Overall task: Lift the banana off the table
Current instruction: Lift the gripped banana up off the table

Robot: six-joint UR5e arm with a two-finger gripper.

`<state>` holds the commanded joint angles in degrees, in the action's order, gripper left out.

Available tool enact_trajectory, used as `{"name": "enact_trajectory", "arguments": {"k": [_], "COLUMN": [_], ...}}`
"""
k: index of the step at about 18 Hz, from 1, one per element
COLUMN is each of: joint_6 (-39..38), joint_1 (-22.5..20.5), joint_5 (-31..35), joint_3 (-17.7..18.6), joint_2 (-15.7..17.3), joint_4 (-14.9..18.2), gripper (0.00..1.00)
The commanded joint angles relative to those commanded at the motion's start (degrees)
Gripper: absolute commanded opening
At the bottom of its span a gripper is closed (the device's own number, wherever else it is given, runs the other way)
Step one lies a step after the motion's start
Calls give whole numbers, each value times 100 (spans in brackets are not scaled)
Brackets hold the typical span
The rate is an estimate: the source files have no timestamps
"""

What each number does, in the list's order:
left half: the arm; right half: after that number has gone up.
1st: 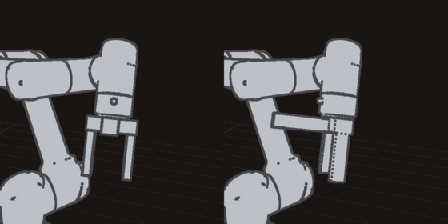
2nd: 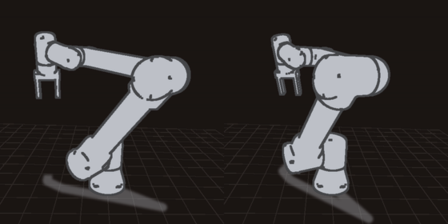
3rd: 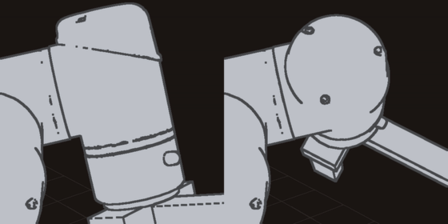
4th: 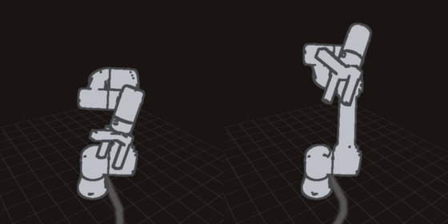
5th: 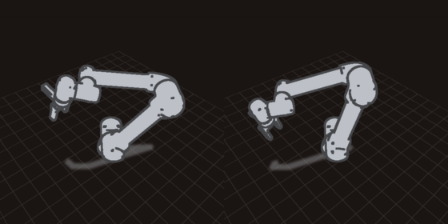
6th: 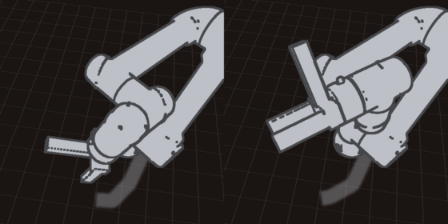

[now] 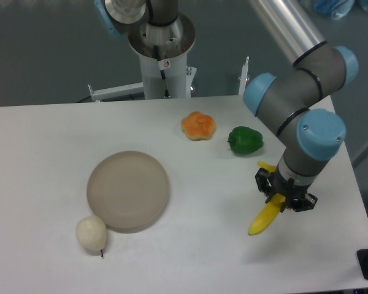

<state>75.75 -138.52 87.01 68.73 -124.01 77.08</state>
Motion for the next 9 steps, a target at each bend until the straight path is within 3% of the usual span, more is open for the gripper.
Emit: {"name": "enact_trajectory", "arguments": {"k": [9], "joint_6": [54], "joint_1": [26], "joint_5": [290], "joint_3": [26], "joint_2": [9], "joint_4": [-8], "gripper": [0]}}
